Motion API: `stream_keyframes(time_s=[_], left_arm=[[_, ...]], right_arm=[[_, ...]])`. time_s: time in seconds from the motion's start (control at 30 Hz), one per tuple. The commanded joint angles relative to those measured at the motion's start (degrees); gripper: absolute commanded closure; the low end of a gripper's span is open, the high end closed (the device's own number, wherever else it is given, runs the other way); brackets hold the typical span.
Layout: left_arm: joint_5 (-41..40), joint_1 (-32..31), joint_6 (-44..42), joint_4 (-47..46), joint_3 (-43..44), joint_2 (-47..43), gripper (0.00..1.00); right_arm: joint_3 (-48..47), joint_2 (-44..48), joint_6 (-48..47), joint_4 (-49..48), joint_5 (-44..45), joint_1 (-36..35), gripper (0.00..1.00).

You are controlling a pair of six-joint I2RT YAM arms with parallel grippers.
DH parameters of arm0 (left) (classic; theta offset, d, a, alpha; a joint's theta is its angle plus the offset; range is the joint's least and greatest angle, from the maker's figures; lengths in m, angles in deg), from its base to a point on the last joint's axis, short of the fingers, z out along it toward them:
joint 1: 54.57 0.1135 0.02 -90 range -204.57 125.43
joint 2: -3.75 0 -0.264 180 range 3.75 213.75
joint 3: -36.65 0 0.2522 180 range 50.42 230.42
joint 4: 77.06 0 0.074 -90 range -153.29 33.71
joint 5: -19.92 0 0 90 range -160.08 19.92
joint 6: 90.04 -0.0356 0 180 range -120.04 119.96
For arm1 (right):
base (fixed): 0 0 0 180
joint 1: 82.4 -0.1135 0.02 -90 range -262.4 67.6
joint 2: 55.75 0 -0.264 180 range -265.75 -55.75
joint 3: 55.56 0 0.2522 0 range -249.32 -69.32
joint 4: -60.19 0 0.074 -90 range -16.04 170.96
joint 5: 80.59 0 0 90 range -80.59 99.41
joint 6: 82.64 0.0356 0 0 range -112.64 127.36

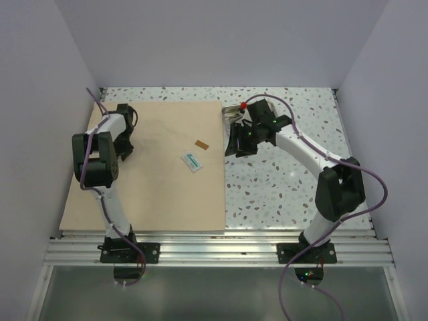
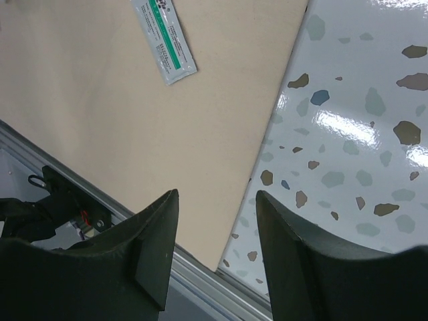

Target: Prepare the surgical pack

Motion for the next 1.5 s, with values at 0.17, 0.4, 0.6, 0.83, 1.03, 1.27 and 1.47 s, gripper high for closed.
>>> stream_keyframes(time_s=[0.17, 0.4, 0.6, 0.83, 1.03, 1.27, 1.47], left_arm=[[1.1, 0.5, -1.9, -2.2, 1.0, 0.4, 0.93], [-0.9, 0.6, 0.3, 4.3, 5.1, -8.4, 1.00], [-4.6, 2.8, 2.3, 12.1, 6.7, -15.8, 1.00], [-9.5, 8.7, 3.1, 15.9, 0.6, -20.3, 1.00], [-11.9, 9.7, 2.3, 17.0, 0.5, -16.0, 1.00], [-13.2, 9.7, -0.7, 11.9, -2.7, -12.8, 1.00], [-12.1, 9.5, 0.2, 11.4, -3.5, -11.0, 1.00]], right_arm=[[-0.2, 0.5, 0.6, -1.5, -2.1, -0.1, 0.46], [-0.2, 1.1, 1.9, -2.0, -4.1, -0.1, 0.46], [0.5, 1.1, 3.2, -2.8, -6.4, -0.2, 0.46], [0.9, 0.5, 4.0, -2.8, -8.3, -0.4, 0.46], [0.9, -0.2, 4.2, -2.9, -9.1, -0.3, 0.47], [1.4, -0.7, 4.0, -3.0, -8.9, -0.3, 0.46], [1.1, -1.9, 3.9, -3.0, -9.3, -0.3, 0.47]])
